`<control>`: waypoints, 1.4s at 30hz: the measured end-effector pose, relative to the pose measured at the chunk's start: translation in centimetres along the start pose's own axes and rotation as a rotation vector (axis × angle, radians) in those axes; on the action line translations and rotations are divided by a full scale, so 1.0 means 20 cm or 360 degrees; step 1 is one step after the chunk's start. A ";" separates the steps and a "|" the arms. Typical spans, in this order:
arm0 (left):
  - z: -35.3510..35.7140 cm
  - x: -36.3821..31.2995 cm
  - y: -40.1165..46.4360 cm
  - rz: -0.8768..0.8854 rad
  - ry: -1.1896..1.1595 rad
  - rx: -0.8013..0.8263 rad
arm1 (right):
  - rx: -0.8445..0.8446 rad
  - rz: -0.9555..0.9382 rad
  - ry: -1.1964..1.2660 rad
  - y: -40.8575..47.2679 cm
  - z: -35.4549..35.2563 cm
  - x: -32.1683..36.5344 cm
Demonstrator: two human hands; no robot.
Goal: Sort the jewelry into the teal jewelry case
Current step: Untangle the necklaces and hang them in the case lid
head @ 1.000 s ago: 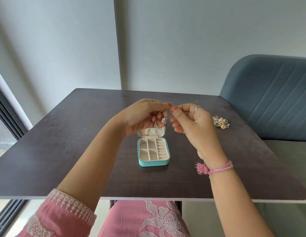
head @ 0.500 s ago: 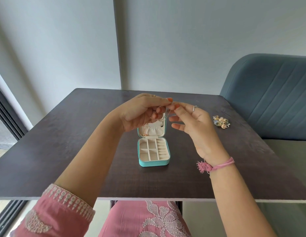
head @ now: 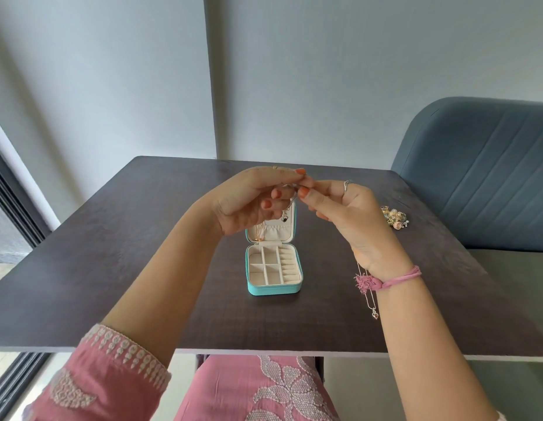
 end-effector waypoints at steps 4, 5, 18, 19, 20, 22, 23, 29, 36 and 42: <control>0.01 0.03 0.00 0.0022 -0.0164 0.0016 | 0.0003 0.0017 -0.0044 0.02 0.01 -0.01; 0.00 0.04 0.00 0.0033 -0.0203 0.0012 | 0.0002 0.0030 -0.0051 0.03 0.01 -0.02; -0.06 0.10 0.01 0.0175 -0.0303 -0.0213 | 0.0085 0.0017 -0.0283 0.06 -0.01 -0.01; -0.06 0.11 0.01 0.0173 -0.0317 -0.0214 | 0.0092 0.0003 -0.0258 0.06 -0.01 -0.01; -0.06 0.11 0.02 0.0170 -0.0336 -0.0214 | 0.0095 -0.0006 -0.0240 0.07 -0.01 0.00; -0.07 0.12 0.02 0.0170 -0.0381 -0.0213 | 0.0098 -0.0010 -0.0226 0.08 0.00 -0.01; -0.07 0.12 0.02 0.0172 -0.0405 -0.0215 | 0.0099 -0.0007 -0.0221 0.09 0.01 -0.01; -0.11 0.16 0.03 0.0179 -0.0494 -0.0250 | 0.0168 0.0022 -0.0168 0.13 0.03 -0.03; -0.13 0.19 0.06 0.0162 -0.0650 -0.0275 | 0.0194 0.0059 -0.0146 0.20 0.06 -0.10; -0.18 0.21 0.07 0.0227 -0.0640 -0.0304 | 0.0148 -0.0042 -0.0273 0.26 0.08 -0.12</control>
Point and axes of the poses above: each hand's wrist, its own y-axis towards the middle knuckle, its own z-axis out of the palm, x = y × z, the point moved 7 cm from there along y, towards the middle knuckle
